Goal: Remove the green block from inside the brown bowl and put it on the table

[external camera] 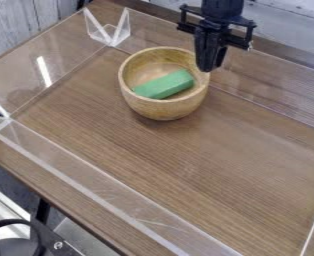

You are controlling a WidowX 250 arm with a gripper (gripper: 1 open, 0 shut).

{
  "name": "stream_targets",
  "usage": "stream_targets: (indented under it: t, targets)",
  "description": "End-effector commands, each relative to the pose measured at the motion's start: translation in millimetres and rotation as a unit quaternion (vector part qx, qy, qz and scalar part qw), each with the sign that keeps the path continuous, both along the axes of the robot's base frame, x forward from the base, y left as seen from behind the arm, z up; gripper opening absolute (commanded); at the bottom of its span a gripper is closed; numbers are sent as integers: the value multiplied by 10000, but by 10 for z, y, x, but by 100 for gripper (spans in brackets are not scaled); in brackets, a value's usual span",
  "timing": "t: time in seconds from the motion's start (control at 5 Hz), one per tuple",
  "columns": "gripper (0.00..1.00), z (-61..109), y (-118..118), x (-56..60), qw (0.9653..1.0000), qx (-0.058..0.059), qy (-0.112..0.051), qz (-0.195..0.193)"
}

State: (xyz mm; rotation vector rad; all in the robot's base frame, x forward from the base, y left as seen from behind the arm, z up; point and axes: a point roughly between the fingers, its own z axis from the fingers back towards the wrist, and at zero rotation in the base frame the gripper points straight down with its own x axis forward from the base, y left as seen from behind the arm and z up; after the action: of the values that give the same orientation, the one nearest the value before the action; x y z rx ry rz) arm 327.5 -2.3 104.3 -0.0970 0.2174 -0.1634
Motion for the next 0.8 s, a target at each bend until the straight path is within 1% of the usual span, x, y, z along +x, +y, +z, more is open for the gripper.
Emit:
stream_targets:
  t: [0.0, 0.2, 0.4, 0.6]
  targets:
    - [0, 125, 15, 69, 9994, 32, -327, 143]
    - [0, 62, 30, 46, 9989, 60, -302, 359]
    - [0, -37, 55, 61, 9988, 118, -283, 385]
    - [0, -165, 36, 64, 9988, 156, -303, 338]
